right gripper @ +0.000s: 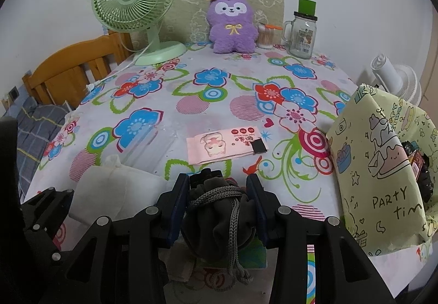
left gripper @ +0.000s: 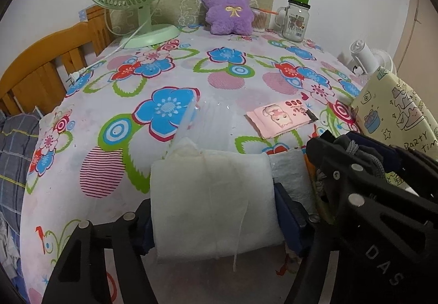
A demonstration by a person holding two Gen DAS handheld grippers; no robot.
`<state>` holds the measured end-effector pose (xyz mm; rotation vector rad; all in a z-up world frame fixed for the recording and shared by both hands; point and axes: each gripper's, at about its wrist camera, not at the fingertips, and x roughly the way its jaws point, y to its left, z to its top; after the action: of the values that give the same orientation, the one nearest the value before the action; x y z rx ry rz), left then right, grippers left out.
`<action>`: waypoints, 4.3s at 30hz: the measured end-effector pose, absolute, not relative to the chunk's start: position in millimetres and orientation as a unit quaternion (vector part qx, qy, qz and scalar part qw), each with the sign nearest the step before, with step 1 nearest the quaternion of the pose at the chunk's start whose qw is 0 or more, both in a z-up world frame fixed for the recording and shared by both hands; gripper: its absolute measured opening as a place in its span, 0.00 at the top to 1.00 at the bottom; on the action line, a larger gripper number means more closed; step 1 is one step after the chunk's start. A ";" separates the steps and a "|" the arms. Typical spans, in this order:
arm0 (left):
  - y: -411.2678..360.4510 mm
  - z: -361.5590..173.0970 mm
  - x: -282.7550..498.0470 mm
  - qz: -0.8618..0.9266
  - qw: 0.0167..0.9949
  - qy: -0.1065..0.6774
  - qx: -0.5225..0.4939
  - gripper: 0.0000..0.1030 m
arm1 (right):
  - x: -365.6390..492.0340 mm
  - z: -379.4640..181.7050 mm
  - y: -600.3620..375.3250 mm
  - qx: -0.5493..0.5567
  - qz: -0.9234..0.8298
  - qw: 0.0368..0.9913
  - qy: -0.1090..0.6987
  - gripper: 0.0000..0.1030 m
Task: Organize soft objects
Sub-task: 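Grasp the white string-tied cloth bundle with the left tool and lift it, then carry the glove and white bundle toward the yellow-green paper box, then lower both held items into the box and open both tools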
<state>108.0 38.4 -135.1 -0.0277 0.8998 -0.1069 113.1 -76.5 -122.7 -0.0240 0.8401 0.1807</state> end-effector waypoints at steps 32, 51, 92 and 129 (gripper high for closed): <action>4.0 -77.2 61.1 -0.059 0.927 0.370 0.010 0.28 | 63.3 -69.9 -108.7 0.010 0.087 0.934 0.345 0.55; -28.0 -35.2 41.5 -0.061 0.942 0.329 0.018 0.28 | 41.3 -25.5 -142.6 0.016 0.088 0.949 0.301 0.55; -152.6 -16.8 87.8 -0.125 0.945 0.296 0.058 0.27 | 76.9 -10.0 -259.8 0.031 0.014 0.960 0.279 0.55; -222.1 -50.4 132.2 -0.149 0.929 0.319 0.114 0.00 | 118.8 -53.2 -328.3 0.059 -0.035 0.945 0.321 0.55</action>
<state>132.2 -222.1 -50.4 0.2335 0.6533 -0.3052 118.8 -328.3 -53.2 0.1195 0.6539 -0.0706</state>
